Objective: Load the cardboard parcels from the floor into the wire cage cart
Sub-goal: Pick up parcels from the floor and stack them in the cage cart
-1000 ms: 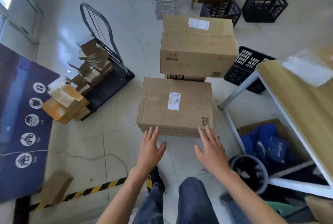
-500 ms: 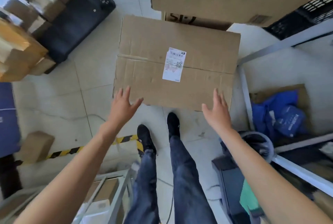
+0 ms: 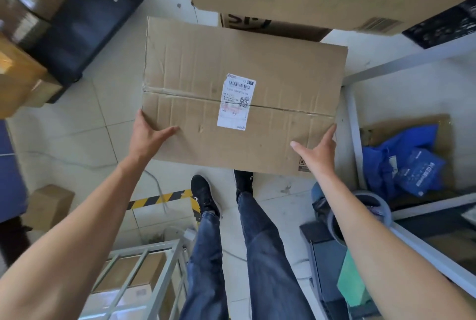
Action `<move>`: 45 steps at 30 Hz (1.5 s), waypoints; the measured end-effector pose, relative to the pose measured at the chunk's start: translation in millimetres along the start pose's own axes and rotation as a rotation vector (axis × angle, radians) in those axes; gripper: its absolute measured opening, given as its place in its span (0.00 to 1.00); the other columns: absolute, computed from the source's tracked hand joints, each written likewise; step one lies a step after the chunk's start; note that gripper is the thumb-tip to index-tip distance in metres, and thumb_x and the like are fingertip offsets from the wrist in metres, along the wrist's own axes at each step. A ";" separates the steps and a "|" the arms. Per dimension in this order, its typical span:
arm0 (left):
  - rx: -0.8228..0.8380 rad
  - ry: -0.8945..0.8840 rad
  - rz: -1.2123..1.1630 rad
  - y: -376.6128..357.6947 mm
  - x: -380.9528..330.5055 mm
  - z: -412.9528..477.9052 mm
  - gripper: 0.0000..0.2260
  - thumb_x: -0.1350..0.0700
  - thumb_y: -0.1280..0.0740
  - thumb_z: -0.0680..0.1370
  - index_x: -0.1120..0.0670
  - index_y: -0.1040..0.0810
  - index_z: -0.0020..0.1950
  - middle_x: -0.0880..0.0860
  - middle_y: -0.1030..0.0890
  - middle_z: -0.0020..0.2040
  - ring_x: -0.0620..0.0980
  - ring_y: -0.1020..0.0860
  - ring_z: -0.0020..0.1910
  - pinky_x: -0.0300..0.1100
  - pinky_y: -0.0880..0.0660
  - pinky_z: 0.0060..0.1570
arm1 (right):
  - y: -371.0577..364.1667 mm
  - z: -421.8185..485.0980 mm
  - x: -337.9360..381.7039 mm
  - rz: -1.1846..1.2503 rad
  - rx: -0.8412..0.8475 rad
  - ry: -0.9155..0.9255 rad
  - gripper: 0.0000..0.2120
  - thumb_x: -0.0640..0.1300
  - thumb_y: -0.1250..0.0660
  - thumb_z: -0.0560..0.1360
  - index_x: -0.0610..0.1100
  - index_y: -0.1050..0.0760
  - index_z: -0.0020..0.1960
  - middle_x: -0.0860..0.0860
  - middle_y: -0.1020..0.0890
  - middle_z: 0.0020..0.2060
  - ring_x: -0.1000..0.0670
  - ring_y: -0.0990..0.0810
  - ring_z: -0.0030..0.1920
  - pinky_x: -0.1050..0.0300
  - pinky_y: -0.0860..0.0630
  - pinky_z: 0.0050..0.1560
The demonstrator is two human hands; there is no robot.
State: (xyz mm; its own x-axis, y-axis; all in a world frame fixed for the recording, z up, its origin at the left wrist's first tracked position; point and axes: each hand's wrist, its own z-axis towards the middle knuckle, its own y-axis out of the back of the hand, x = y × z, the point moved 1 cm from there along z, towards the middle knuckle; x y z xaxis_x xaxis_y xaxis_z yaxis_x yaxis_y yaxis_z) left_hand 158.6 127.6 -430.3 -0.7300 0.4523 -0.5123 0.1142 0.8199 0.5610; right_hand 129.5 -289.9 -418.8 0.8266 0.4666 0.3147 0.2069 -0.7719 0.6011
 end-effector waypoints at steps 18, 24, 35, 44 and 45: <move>-0.482 0.266 -0.136 217.7 61.9 -315.3 0.41 0.39 0.21 0.61 0.54 0.31 0.68 0.56 0.24 0.62 0.58 0.24 0.59 0.59 0.24 0.58 | 31.5 -227.8 115.2 -0.292 0.235 0.487 0.58 0.57 0.23 0.68 0.44 0.58 0.81 0.44 0.44 0.79 0.43 0.43 0.78 0.43 0.40 0.75; -0.795 0.485 -0.205 283.6 118.3 -473.5 0.47 0.33 0.25 0.65 0.54 0.39 0.75 0.59 0.31 0.70 0.62 0.28 0.66 0.63 0.28 0.63 | 4.5 -360.6 199.6 -0.454 0.381 0.827 0.57 0.58 0.23 0.68 0.45 0.58 0.81 0.43 0.43 0.79 0.43 0.43 0.78 0.43 0.39 0.72; -1.217 0.808 -0.589 230.2 326.4 -824.9 0.42 0.39 0.21 0.66 0.59 0.34 0.72 0.63 0.26 0.66 0.63 0.26 0.63 0.60 0.28 0.63 | -101.6 -677.2 91.6 -0.700 0.655 1.338 0.54 0.61 0.21 0.64 0.47 0.48 0.78 0.44 0.32 0.71 0.41 0.32 0.70 0.37 0.29 0.66; -1.345 1.021 -0.756 119.4 457.8 -1038.4 0.42 0.36 0.22 0.64 0.56 0.31 0.70 0.60 0.24 0.64 0.62 0.24 0.60 0.58 0.26 0.59 | -162.4 -828.4 -104.6 -0.884 0.809 1.531 0.53 0.58 0.20 0.64 0.42 0.45 0.77 0.40 0.30 0.69 0.39 0.30 0.69 0.39 0.30 0.68; -1.353 1.046 -0.774 110.9 469.9 -1053.7 0.42 0.36 0.22 0.64 0.56 0.31 0.70 0.60 0.24 0.64 0.62 0.24 0.60 0.57 0.26 0.59 | -168.8 -840.4 -121.2 -0.902 0.822 1.540 0.53 0.58 0.20 0.64 0.41 0.45 0.77 0.39 0.30 0.69 0.38 0.30 0.69 0.39 0.31 0.68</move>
State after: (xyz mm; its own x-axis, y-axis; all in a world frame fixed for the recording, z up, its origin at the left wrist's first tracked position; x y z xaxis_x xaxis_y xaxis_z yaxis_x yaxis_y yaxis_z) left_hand -881.7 61.1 76.3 -0.4756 -0.6321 -0.6117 -0.5581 -0.3207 0.7653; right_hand -445.5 146.7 58.9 -0.6292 0.3377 0.7000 0.7632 0.0977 0.6388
